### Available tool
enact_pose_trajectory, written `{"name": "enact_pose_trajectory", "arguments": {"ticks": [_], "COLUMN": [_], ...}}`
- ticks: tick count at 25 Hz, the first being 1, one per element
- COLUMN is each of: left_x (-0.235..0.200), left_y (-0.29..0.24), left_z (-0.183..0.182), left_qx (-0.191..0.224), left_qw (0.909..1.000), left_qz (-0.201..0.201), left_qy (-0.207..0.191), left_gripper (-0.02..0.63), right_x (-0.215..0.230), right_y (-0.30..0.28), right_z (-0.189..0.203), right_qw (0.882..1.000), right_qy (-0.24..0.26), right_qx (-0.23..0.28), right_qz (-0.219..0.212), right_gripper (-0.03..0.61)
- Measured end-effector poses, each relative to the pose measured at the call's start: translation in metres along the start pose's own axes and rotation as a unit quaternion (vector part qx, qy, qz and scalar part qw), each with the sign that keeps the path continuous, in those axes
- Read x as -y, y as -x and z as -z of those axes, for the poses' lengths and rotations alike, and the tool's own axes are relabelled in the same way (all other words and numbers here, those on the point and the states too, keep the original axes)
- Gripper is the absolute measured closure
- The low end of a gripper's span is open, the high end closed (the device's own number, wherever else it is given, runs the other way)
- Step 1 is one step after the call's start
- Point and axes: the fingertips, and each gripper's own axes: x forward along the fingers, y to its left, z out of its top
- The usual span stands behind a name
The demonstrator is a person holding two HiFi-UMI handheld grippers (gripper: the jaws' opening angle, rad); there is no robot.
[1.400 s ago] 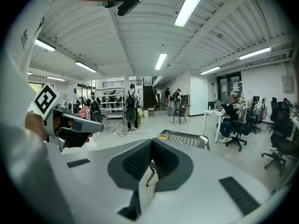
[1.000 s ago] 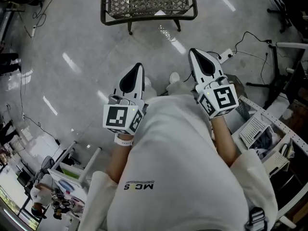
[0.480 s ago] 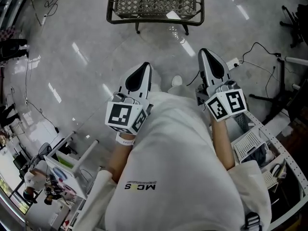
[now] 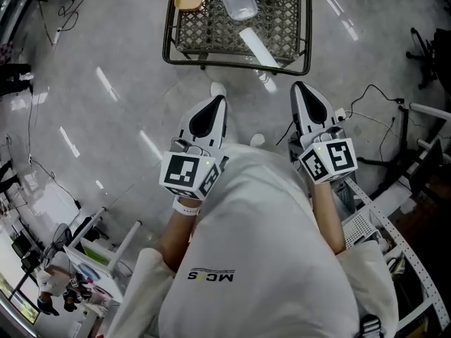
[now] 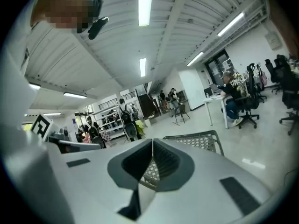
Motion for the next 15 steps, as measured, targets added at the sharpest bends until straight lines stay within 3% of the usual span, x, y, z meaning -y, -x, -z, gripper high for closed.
{"name": "enact_pose_trajectory", "arguments": {"ticks": [7,11,15], "left_x": [-0.086,-0.130,-0.147], "left_y": [-0.047,-0.067,-0.086], "left_z": [-0.059,-0.085,-0.096], "left_qx": [0.004,0.008,0.009], "left_qw": [0.9997,0.9999,0.9999], "left_qz": [0.023,0.008,-0.012], "left_qy": [-0.012,-0.009,-0.002], "left_gripper": [0.591,0.591,0.591], "right_x": [-0.005,0.003,0.025], "right_y": [-0.115,-0.153,-0.175], "right_z": [-0.031,-0.045,-0.041], "right_qw": [1.000,0.999,0.998], "right_qy": [0.006,0.033,0.043], "right_qx": [-0.012,-0.026,-0.050], "right_qz": [0.018,0.028,0.024], "right_gripper": [0.563,0.563,0.563]}}
